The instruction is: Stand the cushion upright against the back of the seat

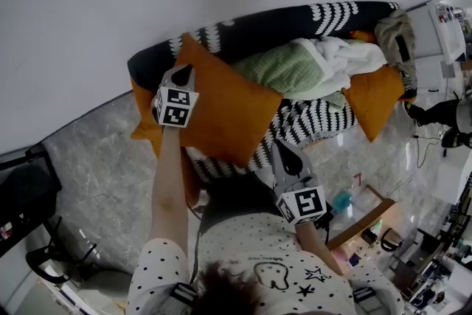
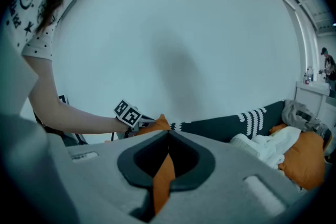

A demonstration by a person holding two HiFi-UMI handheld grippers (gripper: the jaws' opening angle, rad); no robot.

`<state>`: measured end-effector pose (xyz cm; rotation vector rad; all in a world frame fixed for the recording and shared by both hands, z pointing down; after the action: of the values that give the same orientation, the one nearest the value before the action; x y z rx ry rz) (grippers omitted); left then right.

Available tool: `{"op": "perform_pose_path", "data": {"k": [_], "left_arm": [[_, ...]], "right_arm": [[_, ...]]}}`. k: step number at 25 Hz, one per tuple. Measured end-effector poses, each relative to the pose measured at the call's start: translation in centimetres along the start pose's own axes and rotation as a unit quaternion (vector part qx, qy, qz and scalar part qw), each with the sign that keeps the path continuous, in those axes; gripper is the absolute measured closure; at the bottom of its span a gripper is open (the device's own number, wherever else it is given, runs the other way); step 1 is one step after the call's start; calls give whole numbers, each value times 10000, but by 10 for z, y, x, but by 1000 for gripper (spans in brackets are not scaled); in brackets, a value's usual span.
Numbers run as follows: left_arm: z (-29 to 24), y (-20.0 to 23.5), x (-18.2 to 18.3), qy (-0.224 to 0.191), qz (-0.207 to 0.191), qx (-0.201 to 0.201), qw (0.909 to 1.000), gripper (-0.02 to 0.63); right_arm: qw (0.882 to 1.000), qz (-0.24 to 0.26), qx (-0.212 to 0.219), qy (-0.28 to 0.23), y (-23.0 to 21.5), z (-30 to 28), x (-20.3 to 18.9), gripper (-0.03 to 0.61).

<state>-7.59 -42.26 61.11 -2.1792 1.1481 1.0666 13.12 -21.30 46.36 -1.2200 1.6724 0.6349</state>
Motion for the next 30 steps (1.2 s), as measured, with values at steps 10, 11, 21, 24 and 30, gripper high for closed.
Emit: {"op": "perform_pose_path", "data": {"k": [10, 11, 21, 24, 30], "left_arm": [[-17, 20, -16, 170, 76, 115, 9998, 604], [-18, 20, -17, 179, 76, 129, 9997, 604], [-37, 32, -30, 389, 137, 255, 9988, 601], [-42, 37, -35, 454, 179, 231, 9985, 601], [-44, 38, -36, 444, 283, 193, 9984, 601]], "right_arm": [[9999, -8, -24, 115, 1, -5, 0, 581], [9999, -16, -31, 130, 1, -6, 0, 581], [9997, -58, -62, 221, 0, -10, -3, 581], [9996, -124, -81, 230, 0, -11, -6, 581], [9997, -69, -47, 240, 2, -16, -3, 580]]}}
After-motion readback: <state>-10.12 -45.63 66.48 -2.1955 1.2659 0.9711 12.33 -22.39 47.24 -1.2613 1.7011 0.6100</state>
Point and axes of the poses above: the fingertips, and each gripper's own axes: z backward along the fingers, y to its left, x out of its top, the point moved 2 cm from there along z, backward along the fingers, and after that the axes turned 1 degree about -x, right-handed, at the moved point
